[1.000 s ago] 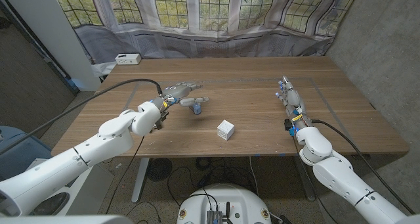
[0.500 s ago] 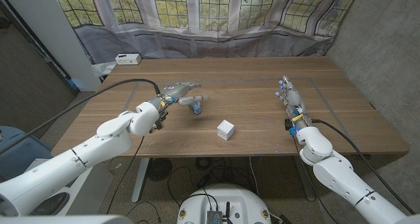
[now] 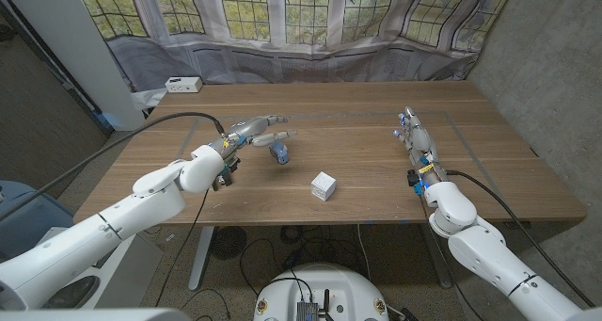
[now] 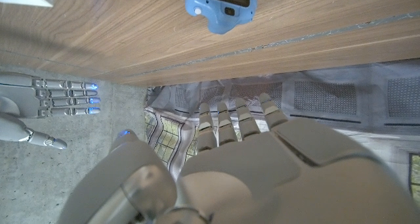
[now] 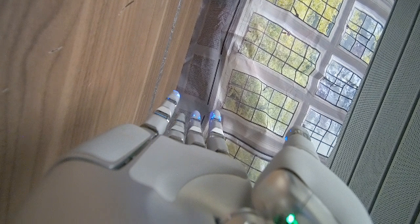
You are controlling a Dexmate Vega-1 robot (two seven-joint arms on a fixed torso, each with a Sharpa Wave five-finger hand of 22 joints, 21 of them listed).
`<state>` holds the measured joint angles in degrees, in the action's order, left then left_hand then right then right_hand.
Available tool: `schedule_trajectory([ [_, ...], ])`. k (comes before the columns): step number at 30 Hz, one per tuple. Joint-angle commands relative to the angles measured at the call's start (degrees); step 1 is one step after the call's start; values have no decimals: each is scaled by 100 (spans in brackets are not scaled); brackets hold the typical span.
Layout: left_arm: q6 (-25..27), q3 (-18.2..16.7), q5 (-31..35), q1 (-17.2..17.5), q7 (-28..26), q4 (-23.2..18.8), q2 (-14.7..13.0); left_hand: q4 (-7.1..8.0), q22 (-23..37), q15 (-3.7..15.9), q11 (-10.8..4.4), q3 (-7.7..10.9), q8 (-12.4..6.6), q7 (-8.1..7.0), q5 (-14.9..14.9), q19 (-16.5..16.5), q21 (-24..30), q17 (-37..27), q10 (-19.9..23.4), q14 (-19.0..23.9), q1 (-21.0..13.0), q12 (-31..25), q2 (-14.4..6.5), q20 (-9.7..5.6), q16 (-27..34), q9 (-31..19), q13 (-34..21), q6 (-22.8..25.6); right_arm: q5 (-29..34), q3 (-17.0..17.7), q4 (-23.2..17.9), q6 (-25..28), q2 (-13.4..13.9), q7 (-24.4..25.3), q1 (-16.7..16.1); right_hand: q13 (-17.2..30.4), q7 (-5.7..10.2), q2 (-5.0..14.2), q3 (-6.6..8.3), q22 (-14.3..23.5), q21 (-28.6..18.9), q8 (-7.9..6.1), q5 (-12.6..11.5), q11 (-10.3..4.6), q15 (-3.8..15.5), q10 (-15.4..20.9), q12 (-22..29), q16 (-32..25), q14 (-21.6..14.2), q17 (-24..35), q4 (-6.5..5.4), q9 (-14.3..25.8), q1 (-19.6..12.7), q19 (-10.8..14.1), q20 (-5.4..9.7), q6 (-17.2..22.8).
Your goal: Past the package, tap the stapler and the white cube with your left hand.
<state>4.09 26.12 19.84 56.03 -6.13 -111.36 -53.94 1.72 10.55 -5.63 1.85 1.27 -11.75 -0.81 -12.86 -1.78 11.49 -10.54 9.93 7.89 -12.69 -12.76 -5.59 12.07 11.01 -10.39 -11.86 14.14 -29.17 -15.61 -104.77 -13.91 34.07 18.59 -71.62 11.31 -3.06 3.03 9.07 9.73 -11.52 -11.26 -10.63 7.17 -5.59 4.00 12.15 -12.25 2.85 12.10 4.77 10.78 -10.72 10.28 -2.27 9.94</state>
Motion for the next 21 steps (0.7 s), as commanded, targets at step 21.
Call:
schedule_trajectory([
  [21, -1927, -759, -2212, 391, -375, 714, 549, 21, 13, -27, -75, -22, 60, 108, 31, -87, 48, -11, 100, 103, -82, -31, -8, 13, 38, -4, -16, -94, 235, 21, -191, -134, 62, -117, 7, 22, 6, 1, 18, 23, -49, -26, -19, 7, 33, 115, 32, -24, -137, 24, 45, 16, 21, 159, 48, 120],
])
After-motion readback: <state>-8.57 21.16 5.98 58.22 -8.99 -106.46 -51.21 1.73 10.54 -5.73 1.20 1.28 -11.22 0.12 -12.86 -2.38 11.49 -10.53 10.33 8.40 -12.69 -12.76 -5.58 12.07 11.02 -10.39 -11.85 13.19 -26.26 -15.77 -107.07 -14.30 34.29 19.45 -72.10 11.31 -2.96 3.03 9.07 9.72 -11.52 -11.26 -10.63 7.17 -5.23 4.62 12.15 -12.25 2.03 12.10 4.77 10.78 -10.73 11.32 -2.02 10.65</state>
